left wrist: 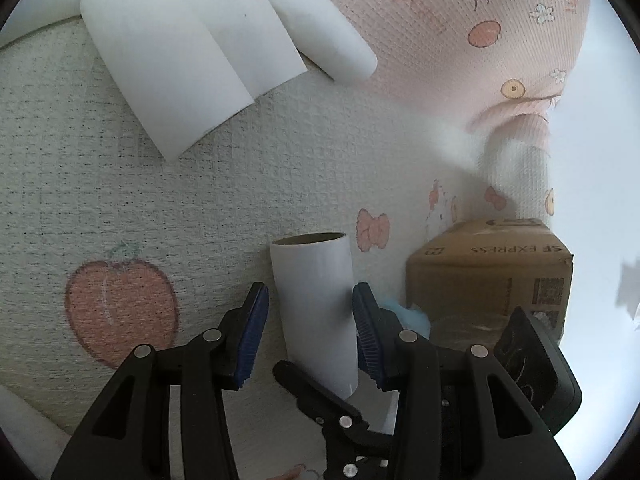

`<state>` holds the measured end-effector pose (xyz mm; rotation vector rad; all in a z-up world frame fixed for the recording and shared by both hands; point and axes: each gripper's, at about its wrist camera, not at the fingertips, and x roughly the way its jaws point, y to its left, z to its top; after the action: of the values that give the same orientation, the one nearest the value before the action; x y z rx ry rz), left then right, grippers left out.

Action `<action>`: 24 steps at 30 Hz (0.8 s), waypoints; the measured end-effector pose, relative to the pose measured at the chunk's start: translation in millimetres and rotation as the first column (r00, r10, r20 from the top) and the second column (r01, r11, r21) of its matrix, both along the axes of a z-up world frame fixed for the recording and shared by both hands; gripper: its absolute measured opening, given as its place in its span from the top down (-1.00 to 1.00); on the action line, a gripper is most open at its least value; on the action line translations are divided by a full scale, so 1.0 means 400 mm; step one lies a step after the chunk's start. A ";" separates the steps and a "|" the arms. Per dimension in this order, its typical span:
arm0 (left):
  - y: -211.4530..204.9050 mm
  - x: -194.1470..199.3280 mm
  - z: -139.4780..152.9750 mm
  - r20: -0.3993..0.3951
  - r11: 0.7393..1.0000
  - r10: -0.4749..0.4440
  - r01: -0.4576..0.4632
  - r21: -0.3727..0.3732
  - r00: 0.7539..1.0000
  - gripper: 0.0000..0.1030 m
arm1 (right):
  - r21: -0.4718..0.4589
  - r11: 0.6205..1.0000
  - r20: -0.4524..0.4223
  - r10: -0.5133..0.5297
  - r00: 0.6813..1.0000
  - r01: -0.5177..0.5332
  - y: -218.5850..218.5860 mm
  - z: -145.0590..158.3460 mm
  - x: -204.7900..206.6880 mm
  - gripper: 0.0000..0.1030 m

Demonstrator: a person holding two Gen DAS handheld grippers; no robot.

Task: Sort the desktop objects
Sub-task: 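Lift the fourth tube upright with both grippers off the bed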

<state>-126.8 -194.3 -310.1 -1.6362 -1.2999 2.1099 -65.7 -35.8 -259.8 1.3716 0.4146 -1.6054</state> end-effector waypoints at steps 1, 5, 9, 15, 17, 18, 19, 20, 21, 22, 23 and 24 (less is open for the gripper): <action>0.003 -0.001 -0.002 -0.001 1.000 -0.003 0.003 0.002 1.000 0.10 | -0.002 1.000 0.003 0.006 1.000 -0.006 -0.001 0.000 0.001 0.16; 0.028 -0.001 0.003 -0.007 0.998 -0.048 0.048 -0.033 0.999 0.12 | -0.017 1.000 0.006 0.017 1.000 -0.017 0.005 0.006 0.007 0.17; 0.048 0.005 0.030 -0.045 0.994 -0.085 0.081 -0.075 0.995 0.12 | -0.023 1.000 0.002 0.004 1.000 -0.004 0.017 0.020 0.011 0.17; 0.061 0.045 0.099 -0.138 0.996 -0.062 0.053 -0.069 0.988 0.12 | -0.056 0.998 -0.074 0.027 0.997 -0.032 0.053 0.090 0.032 0.17; 0.068 0.068 0.135 -0.184 0.997 -0.032 0.019 -0.073 0.982 0.12 | -0.080 0.996 -0.104 0.029 0.994 -0.037 0.070 0.121 0.039 0.17; 0.074 0.078 0.153 -0.204 0.997 -0.024 0.009 -0.076 0.979 0.11 | -0.103 0.994 -0.120 0.023 0.993 -0.035 0.083 0.141 0.044 0.17; 0.080 0.086 0.170 -0.217 0.997 -0.019 0.001 -0.080 0.976 0.12 | -0.121 0.992 -0.135 0.018 0.991 -0.035 0.096 0.157 0.049 0.17; 0.084 0.092 0.185 -0.225 0.996 -0.017 -0.002 -0.085 0.974 0.12 | -0.137 0.990 -0.152 0.017 0.988 -0.038 0.110 0.173 0.055 0.17; 0.092 0.100 0.203 -0.237 0.996 -0.016 -0.006 -0.095 0.971 0.12 | -0.149 0.988 -0.161 0.015 0.987 -0.040 0.120 0.184 0.059 0.17; 0.105 0.111 0.228 -0.257 0.993 -0.019 -0.011 -0.115 0.966 0.12 | -0.170 0.985 -0.173 0.009 0.985 -0.039 0.137 0.203 0.064 0.17; 0.116 0.120 0.247 -0.272 0.991 -0.025 -0.012 -0.133 0.962 0.12 | -0.181 0.983 -0.179 0.005 0.984 -0.038 0.146 0.213 0.067 0.17; 0.126 0.127 0.265 -0.287 0.989 -0.031 -0.013 -0.150 0.958 0.12 | -0.197 0.980 -0.184 -0.002 0.983 -0.035 0.161 0.229 0.070 0.17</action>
<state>-75.8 -143.8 -204.2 -1.3136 -1.0629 2.3825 -37.6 28.7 -168.0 1.0714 0.3615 -1.7170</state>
